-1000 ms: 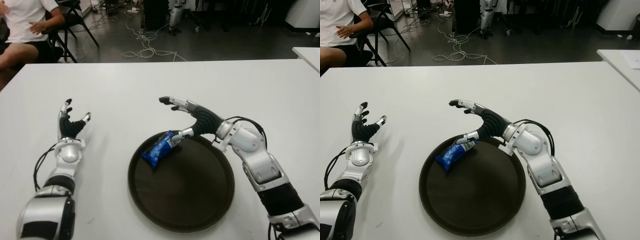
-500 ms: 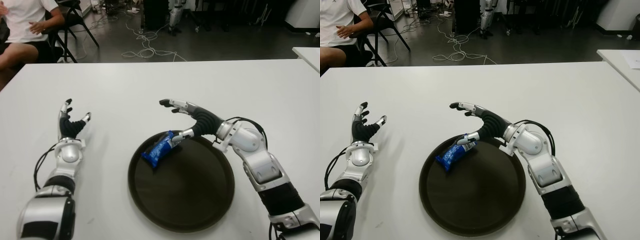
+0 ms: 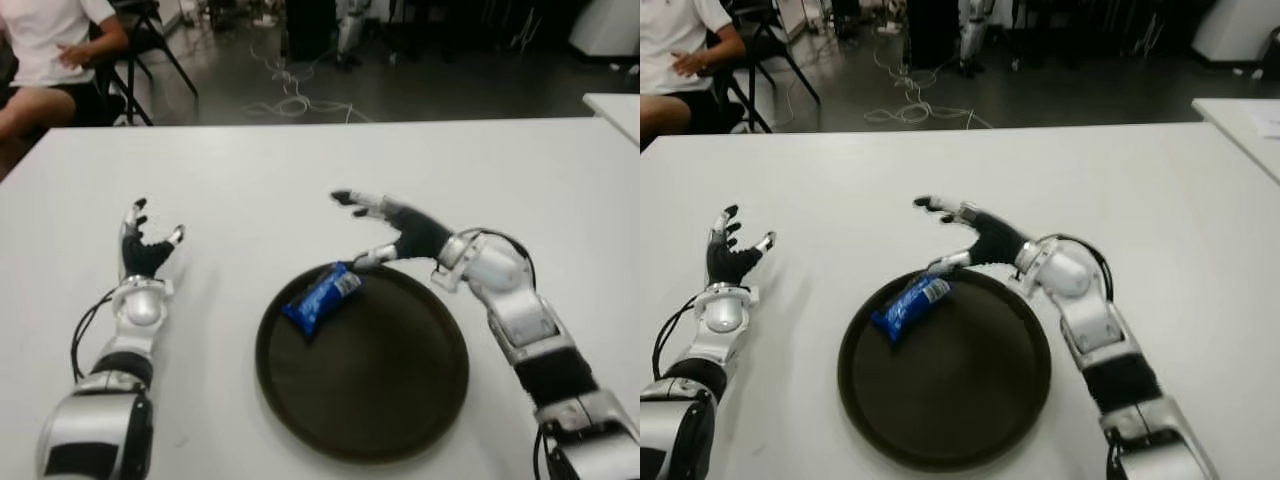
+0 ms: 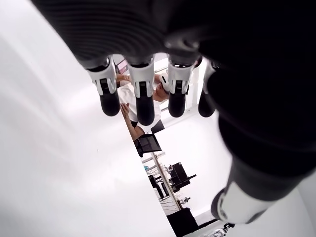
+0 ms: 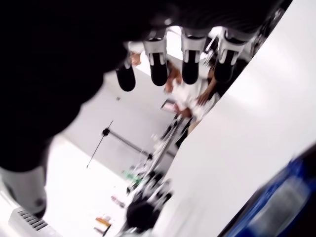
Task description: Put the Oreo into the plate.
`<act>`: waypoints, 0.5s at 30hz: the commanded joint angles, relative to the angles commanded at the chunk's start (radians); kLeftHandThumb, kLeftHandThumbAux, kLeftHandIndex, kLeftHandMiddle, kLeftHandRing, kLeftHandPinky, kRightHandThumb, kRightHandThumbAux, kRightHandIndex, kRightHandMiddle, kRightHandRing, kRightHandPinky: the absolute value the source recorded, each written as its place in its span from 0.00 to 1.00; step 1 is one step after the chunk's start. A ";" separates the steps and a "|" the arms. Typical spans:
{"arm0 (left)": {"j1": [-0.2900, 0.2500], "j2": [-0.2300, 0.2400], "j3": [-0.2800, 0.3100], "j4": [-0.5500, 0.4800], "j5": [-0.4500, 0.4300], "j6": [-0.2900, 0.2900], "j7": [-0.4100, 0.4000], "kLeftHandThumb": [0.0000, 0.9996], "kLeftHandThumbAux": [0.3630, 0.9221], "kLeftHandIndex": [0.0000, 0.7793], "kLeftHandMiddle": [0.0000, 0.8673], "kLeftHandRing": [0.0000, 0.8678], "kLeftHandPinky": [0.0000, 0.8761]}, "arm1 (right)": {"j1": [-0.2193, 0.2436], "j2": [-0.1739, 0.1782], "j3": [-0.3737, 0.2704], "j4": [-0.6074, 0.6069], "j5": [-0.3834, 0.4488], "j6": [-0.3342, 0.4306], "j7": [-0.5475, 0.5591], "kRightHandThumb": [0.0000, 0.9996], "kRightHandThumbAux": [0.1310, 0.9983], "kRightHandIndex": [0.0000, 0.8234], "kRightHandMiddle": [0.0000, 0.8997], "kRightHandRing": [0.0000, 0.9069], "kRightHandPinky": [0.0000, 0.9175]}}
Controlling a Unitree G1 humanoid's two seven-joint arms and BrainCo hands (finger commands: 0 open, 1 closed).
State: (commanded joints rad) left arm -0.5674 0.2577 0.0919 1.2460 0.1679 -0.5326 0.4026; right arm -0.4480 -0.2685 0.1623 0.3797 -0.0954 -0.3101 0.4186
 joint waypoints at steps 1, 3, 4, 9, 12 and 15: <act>0.001 0.000 -0.001 0.000 0.001 -0.001 0.001 0.00 0.70 0.09 0.12 0.11 0.08 | -0.004 -0.004 -0.014 0.009 -0.003 -0.003 -0.020 0.00 0.54 0.06 0.06 0.04 0.03; 0.003 -0.001 -0.002 -0.001 0.003 -0.004 0.004 0.00 0.71 0.09 0.12 0.10 0.08 | -0.021 -0.003 -0.033 0.044 -0.011 -0.014 -0.060 0.00 0.54 0.07 0.07 0.06 0.04; 0.004 -0.002 -0.003 -0.002 0.004 -0.005 0.006 0.00 0.72 0.09 0.12 0.11 0.08 | -0.031 0.001 -0.037 0.066 -0.015 -0.022 -0.075 0.00 0.54 0.08 0.08 0.06 0.05; 0.007 -0.007 -0.002 -0.006 0.002 -0.016 0.012 0.00 0.73 0.09 0.13 0.12 0.09 | -0.189 -0.006 -0.091 0.423 -0.013 -0.117 -0.164 0.00 0.60 0.08 0.08 0.06 0.01; 0.009 -0.011 -0.001 -0.009 0.001 -0.018 0.013 0.00 0.74 0.09 0.14 0.12 0.09 | -0.220 -0.039 -0.112 0.536 -0.045 -0.159 -0.271 0.00 0.63 0.07 0.05 0.03 0.00; 0.010 -0.013 0.001 -0.009 -0.001 -0.019 0.013 0.00 0.76 0.09 0.14 0.12 0.10 | -0.250 -0.067 -0.121 0.631 -0.071 -0.185 -0.369 0.00 0.65 0.06 0.04 0.02 0.00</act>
State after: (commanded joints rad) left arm -0.5576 0.2449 0.0931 1.2367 0.1665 -0.5519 0.4152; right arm -0.6977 -0.3359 0.0413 1.0109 -0.1662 -0.4955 0.0492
